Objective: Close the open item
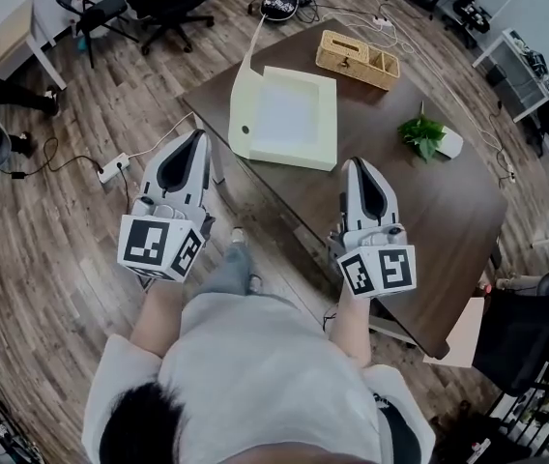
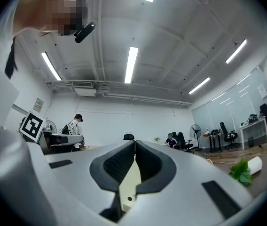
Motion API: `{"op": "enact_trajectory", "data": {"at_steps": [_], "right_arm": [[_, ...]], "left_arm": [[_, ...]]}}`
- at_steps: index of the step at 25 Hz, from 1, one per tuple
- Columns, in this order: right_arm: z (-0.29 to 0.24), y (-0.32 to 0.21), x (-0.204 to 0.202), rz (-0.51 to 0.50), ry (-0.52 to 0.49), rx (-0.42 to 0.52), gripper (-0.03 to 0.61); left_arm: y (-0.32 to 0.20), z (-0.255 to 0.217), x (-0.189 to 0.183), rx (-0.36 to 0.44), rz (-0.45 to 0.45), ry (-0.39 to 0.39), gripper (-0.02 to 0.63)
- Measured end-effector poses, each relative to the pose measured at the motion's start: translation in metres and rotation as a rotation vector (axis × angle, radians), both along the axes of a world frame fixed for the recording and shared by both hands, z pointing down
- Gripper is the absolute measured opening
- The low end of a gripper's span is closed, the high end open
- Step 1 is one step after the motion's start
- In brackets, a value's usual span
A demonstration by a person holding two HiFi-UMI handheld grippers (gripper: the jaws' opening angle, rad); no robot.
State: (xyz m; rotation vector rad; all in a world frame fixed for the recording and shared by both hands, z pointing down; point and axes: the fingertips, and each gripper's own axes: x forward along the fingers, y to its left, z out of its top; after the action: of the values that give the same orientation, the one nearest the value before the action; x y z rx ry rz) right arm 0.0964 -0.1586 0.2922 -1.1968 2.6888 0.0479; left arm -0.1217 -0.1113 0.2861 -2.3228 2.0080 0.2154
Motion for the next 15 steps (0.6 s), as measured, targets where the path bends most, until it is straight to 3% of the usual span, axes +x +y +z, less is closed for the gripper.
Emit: {"op": "enact_trajectory", "data": {"at_steps": [15], "right_arm": [[0.008, -0.081, -0.035, -0.010, 0.033, -0.021, 0.014]], "left_arm": [[-0.091, 0.040, -0.027, -0.090, 0.020, 0.013, 0.011]]}}
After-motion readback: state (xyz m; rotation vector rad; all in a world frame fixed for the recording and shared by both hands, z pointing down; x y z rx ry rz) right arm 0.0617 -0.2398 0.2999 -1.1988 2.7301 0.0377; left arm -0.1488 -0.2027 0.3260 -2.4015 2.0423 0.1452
